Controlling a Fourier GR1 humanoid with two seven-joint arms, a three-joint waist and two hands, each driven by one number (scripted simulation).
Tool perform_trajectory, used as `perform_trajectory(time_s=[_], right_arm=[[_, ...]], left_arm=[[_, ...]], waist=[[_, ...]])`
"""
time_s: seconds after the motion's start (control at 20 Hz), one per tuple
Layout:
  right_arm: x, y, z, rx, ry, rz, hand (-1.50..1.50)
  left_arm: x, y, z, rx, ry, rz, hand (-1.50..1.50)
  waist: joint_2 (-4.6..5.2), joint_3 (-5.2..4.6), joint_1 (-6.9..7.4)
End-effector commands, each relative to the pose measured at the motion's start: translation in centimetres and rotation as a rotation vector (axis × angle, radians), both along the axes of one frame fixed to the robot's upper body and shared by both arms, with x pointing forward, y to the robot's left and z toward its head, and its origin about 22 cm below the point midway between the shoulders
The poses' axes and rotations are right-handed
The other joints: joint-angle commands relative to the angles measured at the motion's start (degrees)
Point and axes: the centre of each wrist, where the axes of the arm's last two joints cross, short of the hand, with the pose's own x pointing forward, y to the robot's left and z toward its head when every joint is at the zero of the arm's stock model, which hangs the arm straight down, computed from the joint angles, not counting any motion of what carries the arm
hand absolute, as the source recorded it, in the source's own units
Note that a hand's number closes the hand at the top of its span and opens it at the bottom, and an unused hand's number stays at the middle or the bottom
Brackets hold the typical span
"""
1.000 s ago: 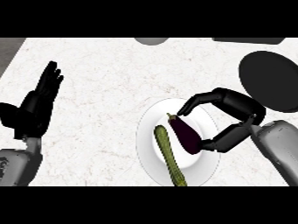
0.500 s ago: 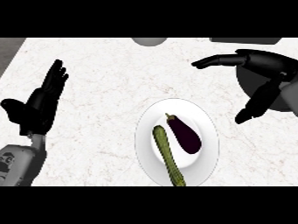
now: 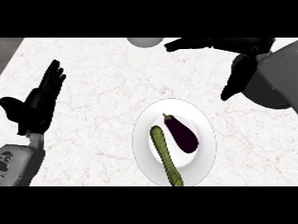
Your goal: Pick the eggplant from the plate and place it in the pan
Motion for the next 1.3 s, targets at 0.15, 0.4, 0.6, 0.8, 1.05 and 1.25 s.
perform_trajectory(time_s=[0.15,0.4,0.6,0.8,1.05,1.25], right_arm=[[1.1,4.7,0.4,-0.023,0.037,0.143,-1.5],[-0.7,7.5,-1.4,-0.065,0.141,0.255,-1.5],[-1.0,7.4,-1.0,-0.083,0.151,0.271,-1.5],[-1.8,6.1,-1.6,-0.179,0.11,0.206,-1.5],[-2.8,8.1,-5.6,-0.196,0.124,0.147,-1.5],[-1.7,7.2,-7.0,-0.245,0.072,0.095,-1.5]], left_arm=[[0.2,-0.6,0.0,0.004,-0.006,0.015,0.0],[-0.2,-0.3,-0.9,0.001,0.001,0.048,0.0],[0.5,0.9,0.2,0.007,0.005,0.047,0.0],[0.6,0.5,-0.2,0.001,-0.007,0.044,0.0],[-0.2,2.1,-1.1,-0.006,0.011,0.021,0.0],[0.1,1.9,0.2,0.001,0.021,0.027,0.0]], waist=[[-0.35,-0.01,-1.18],[-0.75,-0.01,-2.13],[-0.66,0.0,-2.18],[-0.65,-0.01,-2.49],[-0.55,-0.01,-2.05],[-0.44,0.01,-1.77]])
